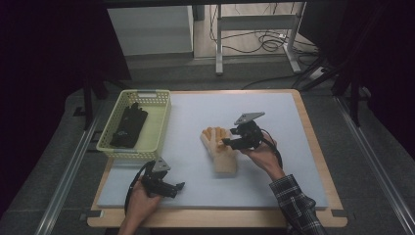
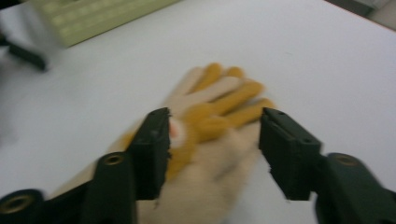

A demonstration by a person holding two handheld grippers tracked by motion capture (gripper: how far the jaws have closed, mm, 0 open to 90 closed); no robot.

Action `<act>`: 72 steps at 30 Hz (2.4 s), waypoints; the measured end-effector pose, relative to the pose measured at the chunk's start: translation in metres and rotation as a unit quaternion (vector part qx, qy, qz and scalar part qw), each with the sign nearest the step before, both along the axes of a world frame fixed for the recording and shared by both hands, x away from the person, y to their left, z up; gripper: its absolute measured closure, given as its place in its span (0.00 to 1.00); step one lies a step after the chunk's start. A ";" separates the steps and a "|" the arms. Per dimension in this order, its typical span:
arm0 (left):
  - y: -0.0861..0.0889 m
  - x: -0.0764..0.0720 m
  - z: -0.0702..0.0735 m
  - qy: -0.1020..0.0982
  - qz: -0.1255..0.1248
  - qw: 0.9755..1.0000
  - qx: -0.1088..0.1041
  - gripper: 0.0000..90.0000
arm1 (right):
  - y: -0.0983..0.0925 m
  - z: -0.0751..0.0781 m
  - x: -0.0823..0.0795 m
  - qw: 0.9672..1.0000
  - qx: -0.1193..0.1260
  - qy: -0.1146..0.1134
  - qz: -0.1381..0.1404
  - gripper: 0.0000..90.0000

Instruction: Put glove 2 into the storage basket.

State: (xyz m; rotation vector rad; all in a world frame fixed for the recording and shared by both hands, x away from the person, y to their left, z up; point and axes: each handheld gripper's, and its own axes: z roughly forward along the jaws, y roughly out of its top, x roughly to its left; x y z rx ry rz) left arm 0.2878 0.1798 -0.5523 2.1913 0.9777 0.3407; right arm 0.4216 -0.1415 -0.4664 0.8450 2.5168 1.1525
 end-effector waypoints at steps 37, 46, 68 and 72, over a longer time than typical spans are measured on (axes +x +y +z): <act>0.000 0.000 0.000 0.000 0.000 1.000 0.001 0.01 | 0.076 -0.022 0.035 0.999 -0.019 0.029 -0.039 0.73; 0.000 0.000 0.000 0.000 -0.001 1.000 0.001 0.01 | 0.018 0.001 0.020 0.998 -0.004 0.018 -0.062 0.85; 0.000 0.000 0.000 -0.001 0.001 1.000 -0.001 0.01 | 0.004 -0.059 -0.050 0.998 -0.004 0.061 0.010 0.97; 0.000 0.000 0.000 -0.001 0.001 1.000 -0.001 0.01 | 0.023 -0.063 -0.053 0.998 0.001 0.061 0.029 0.97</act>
